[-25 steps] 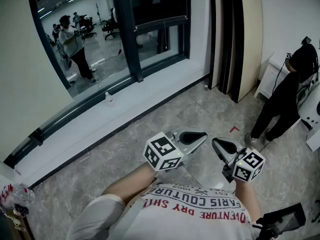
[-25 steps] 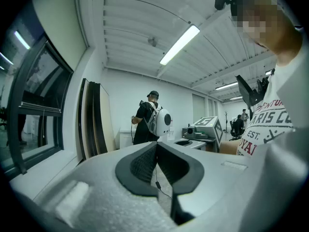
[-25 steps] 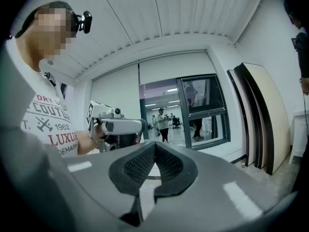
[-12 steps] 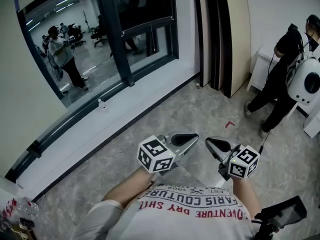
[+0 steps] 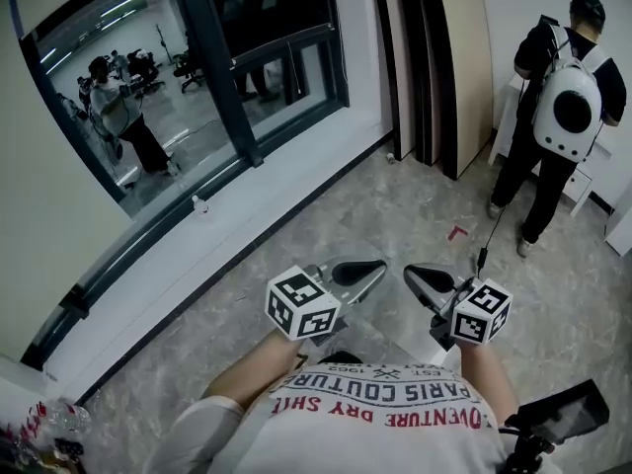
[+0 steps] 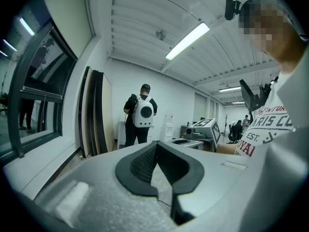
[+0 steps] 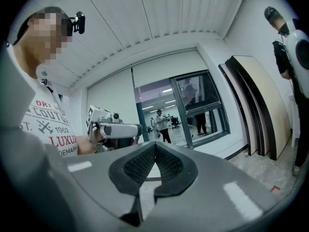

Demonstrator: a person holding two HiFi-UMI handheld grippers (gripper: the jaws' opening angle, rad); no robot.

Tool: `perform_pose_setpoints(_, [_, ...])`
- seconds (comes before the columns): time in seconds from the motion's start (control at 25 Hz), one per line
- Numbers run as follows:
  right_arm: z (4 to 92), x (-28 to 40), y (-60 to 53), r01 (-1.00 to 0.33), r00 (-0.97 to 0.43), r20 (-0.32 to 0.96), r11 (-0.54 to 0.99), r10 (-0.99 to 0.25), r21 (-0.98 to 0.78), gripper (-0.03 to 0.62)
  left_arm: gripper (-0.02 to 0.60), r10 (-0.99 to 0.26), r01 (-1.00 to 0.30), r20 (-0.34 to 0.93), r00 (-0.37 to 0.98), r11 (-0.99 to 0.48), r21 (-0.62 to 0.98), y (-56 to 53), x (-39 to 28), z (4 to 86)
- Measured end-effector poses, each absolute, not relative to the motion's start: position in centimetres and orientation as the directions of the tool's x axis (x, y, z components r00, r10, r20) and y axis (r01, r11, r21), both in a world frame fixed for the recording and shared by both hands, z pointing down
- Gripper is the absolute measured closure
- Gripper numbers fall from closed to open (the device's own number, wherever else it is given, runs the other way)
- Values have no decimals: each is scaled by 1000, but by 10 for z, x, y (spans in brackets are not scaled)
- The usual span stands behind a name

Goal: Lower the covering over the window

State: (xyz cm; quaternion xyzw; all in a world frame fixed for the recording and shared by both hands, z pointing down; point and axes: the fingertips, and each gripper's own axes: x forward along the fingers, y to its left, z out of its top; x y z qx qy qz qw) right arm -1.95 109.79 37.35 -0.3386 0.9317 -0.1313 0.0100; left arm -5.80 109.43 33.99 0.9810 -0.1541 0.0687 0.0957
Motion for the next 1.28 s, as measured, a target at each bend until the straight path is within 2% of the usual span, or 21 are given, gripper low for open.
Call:
perform_pose_setpoints(0.16, [386, -26, 1084, -624, -775, 88, 735, -626, -266, 591, 580, -285, -315, 162, 945, -927, 206, 1077, -62, 349])
perform_pose_setpoints(0.32, [396, -23, 1060, -632, -766, 90, 720, -637, -287, 591, 580, -335, -359, 143, 931, -912, 200, 1042, -69, 354])
perform_pose_setpoints(0.56, [415, -15, 1002, -653, -747, 114, 689, -655, -316, 591, 580, -295, -325, 151, 943, -914, 242, 983, -61, 376])
perform_pose_setpoints(0.96, [429, -22, 816, -656, -735, 131, 649, -665, -385, 589, 580, -248, -296, 188, 950, -909, 295, 804, -68, 405])
perform_pose_setpoints(1.28, [415, -50, 657, -633, -757, 115, 679, -643, -371, 591, 580, -286, -326, 175, 942, -902, 282, 648, -98, 401])
